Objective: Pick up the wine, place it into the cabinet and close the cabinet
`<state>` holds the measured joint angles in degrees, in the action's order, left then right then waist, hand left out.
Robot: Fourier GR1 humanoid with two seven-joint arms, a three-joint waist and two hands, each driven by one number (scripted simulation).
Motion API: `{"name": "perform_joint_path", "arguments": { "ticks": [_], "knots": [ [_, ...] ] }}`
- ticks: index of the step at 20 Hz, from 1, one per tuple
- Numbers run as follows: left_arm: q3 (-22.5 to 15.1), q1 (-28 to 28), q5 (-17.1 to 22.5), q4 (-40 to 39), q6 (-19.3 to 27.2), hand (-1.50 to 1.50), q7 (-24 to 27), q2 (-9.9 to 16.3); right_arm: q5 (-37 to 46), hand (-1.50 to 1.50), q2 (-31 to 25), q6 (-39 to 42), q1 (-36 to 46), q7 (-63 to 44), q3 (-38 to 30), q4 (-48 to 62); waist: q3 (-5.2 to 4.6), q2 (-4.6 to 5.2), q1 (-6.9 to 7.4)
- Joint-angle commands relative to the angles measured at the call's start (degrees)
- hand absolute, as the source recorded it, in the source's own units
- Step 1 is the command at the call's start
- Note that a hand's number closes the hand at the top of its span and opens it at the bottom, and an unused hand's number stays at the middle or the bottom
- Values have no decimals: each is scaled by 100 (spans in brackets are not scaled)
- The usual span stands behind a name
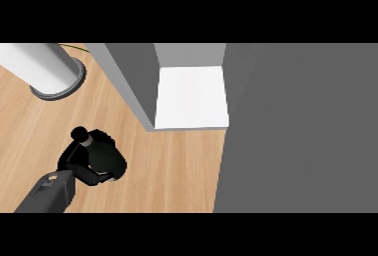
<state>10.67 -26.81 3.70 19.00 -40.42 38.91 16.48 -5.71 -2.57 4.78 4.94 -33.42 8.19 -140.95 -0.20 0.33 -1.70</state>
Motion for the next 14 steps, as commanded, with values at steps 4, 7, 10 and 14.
{"name": "perform_joint_path", "arguments": {
  "ticks": [4,7,10,14],
  "knots": [
    [732,289,785,52,673,150,517,-570,69,-150,75,-113,-175,-98,171,-343,15,-54,168],
    [1168,413,1176,157,1562,150,692,-789,-96,-150,12,-14,-350,39,16,-369,21,-53,155],
    [1122,701,1320,653,1565,150,769,-1008,-258,-150,-84,108,-336,175,-236,-244,26,-55,195],
    [747,1024,1429,1658,1779,150,158,-1590,-355,-150,-163,-3,187,-193,-535,-167,27,-66,234]
  ]
}}
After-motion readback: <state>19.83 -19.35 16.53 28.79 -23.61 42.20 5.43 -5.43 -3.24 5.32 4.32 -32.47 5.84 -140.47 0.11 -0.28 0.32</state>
